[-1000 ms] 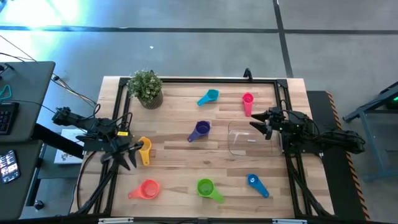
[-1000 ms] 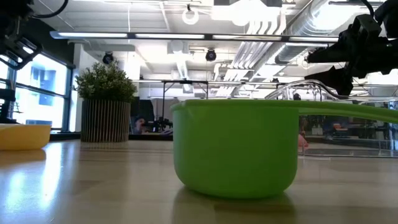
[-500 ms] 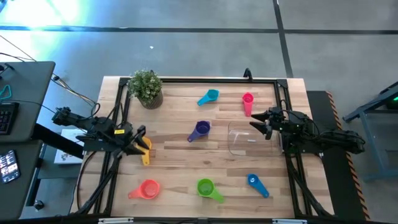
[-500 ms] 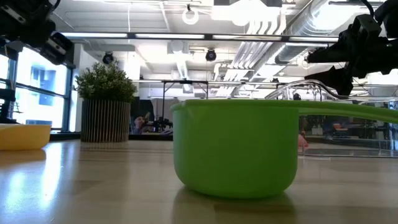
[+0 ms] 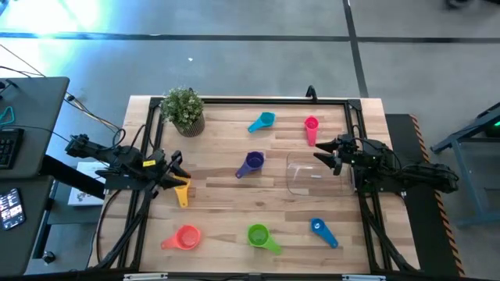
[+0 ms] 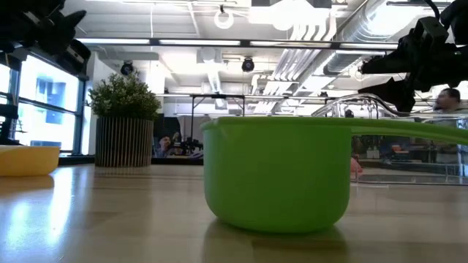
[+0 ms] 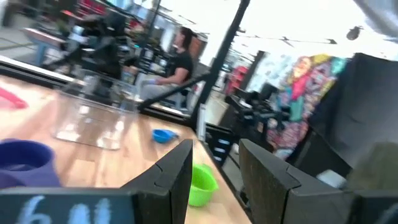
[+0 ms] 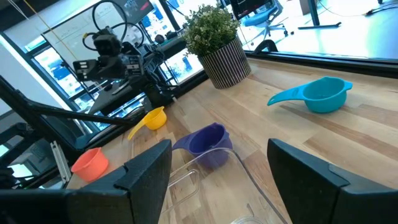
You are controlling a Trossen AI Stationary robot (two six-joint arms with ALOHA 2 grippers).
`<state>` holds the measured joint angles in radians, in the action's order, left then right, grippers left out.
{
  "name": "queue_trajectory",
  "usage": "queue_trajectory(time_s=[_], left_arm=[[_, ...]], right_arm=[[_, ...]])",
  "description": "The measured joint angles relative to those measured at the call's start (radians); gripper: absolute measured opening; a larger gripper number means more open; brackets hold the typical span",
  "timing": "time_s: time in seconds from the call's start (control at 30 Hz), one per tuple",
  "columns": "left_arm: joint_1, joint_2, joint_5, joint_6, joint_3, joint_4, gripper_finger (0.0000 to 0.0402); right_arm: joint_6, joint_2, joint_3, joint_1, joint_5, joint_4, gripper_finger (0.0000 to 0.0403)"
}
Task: Nest measuring cups in basket
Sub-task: Move the orange measuring cup to the center of the table
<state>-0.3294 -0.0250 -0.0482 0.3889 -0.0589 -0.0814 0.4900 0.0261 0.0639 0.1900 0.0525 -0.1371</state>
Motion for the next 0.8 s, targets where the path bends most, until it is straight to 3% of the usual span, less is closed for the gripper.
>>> queue_trajectory(time_s=[0.17, 0.8], left_arm=[[0.000, 0.000, -0.053, 0.000, 0.000, 0.000, 0.0122], [0.000, -0.041, -0.042, -0.008, -0.039, -0.097, 0.0122]], right_arm=[[0.000, 0.000, 0.000, 0.000, 0.000, 0.000, 0.0257], [0.000, 0.000, 0.000, 0.000, 0.000, 0.000, 0.0257]])
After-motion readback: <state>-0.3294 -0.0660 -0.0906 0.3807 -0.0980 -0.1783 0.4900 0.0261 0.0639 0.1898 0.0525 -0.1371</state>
